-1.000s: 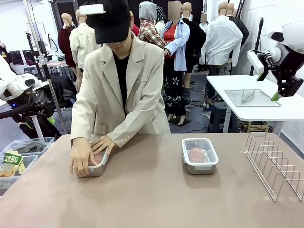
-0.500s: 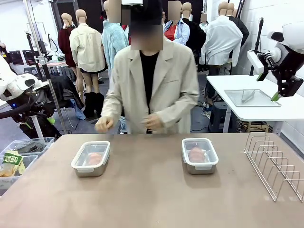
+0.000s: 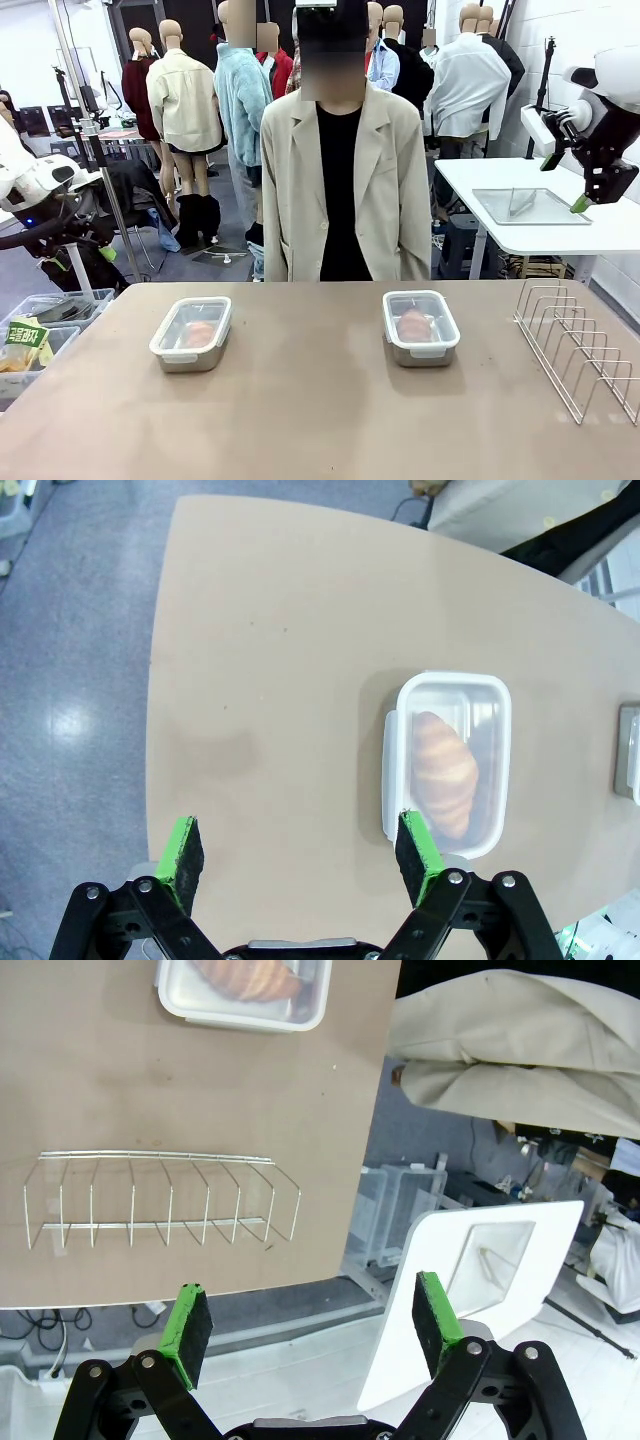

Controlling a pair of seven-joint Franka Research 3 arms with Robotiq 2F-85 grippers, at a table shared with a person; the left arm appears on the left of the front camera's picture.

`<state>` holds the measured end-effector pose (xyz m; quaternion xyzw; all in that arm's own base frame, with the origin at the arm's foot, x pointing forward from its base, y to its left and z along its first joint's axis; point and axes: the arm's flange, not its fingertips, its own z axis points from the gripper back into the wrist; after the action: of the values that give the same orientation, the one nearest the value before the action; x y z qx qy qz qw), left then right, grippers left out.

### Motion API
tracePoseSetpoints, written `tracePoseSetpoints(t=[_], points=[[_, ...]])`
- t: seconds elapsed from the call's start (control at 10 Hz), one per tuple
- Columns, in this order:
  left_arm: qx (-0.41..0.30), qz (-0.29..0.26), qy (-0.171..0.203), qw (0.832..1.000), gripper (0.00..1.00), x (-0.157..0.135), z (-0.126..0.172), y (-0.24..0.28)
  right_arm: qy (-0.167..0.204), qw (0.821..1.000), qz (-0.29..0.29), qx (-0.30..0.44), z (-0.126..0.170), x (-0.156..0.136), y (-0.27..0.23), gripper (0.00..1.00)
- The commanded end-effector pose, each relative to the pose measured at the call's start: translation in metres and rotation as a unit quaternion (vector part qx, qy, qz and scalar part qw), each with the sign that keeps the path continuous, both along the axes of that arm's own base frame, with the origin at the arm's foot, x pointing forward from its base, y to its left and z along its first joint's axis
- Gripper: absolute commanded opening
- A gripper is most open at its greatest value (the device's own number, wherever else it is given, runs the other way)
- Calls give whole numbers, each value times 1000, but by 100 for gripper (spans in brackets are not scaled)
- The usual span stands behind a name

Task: Place the bread in airtight containers.
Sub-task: Release when the human grabs the Airtight Container lid.

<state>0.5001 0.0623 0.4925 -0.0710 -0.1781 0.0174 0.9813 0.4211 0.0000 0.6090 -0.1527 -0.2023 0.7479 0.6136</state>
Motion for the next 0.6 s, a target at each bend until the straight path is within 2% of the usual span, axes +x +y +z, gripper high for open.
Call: tracePoseSetpoints(t=[0.0,0.5], points=[[6,0,0,1000,100,-1,2,2,1,1000,6,7,-1,0,0,100],[6,0,0,1000,100,-1,2,2,1,1000,6,7,-1,0,0,100]])
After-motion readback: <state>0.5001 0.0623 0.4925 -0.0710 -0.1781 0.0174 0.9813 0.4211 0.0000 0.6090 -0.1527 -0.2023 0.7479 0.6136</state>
